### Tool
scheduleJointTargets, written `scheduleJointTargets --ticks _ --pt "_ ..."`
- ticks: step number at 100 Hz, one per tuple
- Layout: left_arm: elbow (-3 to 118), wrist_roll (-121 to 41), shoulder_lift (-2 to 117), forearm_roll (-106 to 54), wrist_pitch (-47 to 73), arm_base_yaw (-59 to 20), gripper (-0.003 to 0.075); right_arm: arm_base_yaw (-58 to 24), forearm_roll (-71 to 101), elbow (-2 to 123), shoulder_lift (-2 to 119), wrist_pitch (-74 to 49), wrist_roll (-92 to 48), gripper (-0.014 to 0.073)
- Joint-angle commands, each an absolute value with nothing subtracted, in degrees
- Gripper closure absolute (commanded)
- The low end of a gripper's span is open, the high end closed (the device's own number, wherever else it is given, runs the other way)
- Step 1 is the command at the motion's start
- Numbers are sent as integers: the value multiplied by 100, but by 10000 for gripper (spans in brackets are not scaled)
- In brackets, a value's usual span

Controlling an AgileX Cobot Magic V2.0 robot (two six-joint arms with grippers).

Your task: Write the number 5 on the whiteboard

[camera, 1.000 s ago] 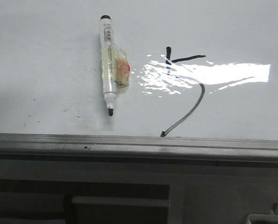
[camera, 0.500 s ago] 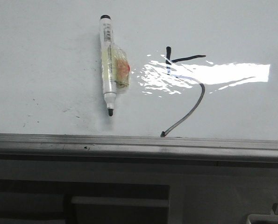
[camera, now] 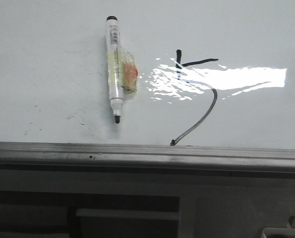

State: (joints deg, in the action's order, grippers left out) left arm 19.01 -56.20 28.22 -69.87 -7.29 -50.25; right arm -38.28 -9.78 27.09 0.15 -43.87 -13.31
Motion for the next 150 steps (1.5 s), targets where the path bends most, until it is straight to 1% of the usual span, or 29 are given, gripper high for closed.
scheduleJointTargets --ticks 1,13,21,28,38,47,55,68,73,80,89,102,113,150 --pt "1961 -5634 2777 -6935 -866 -5023 741 -3805 -1074 2816 95 -3991 -1335 636" --pt "1557 -5661 2504 -6426 -1643 -4897 741 -3805 -1074 2816 95 -4001 -1335 636" --pt "1125 -5590 2190 -5900 -1766 -4653 741 -3805 -1074 2816 95 -4001 -1335 636" --pt "780 -4989 1824 -5153 -1755 -4353 741 -3805 -1074 2816 95 -4001 -1335 636" --pt "359 -3736 1264 -3856 -1665 -3805 741 -3805 -1074 2816 95 -4001 -1335 636" --pt "131 -2995 795 -2938 -1302 -3219 741 -3805 -1074 2816 95 -4001 -1335 636" --pt "67 -2754 398 -2350 -800 -2715 741 -3805 -1074 2816 95 -4001 -1335 636" --pt "-69 -2718 -184 -2335 -160 -1935 741 -3805 -1074 2816 95 -4001 -1335 636" --pt "-103 -2439 -170 -2366 112 -1693 741 -3805 -1074 2816 95 -4001 -1335 636" --pt "-122 -2016 -159 -2366 768 -1393 741 -3805 -1065 2816 95 -4001 -1335 636" --pt "-128 -1898 -172 -2366 1798 -1109 741 -3805 -1065 2816 95 -4001 -1335 636" --pt "-112 -1848 -172 -2443 1888 -988 741 -3805 -1065 2816 95 -4001 -1335 636" --pt "-132 -1848 -172 -2432 1721 -988 741 -3805 -1065 2816 95 -4001 -1335 636" --pt "-132 -1848 -172 -2432 1720 -988 741 -3805 -1065 2816 95 -4001 -1335 636"
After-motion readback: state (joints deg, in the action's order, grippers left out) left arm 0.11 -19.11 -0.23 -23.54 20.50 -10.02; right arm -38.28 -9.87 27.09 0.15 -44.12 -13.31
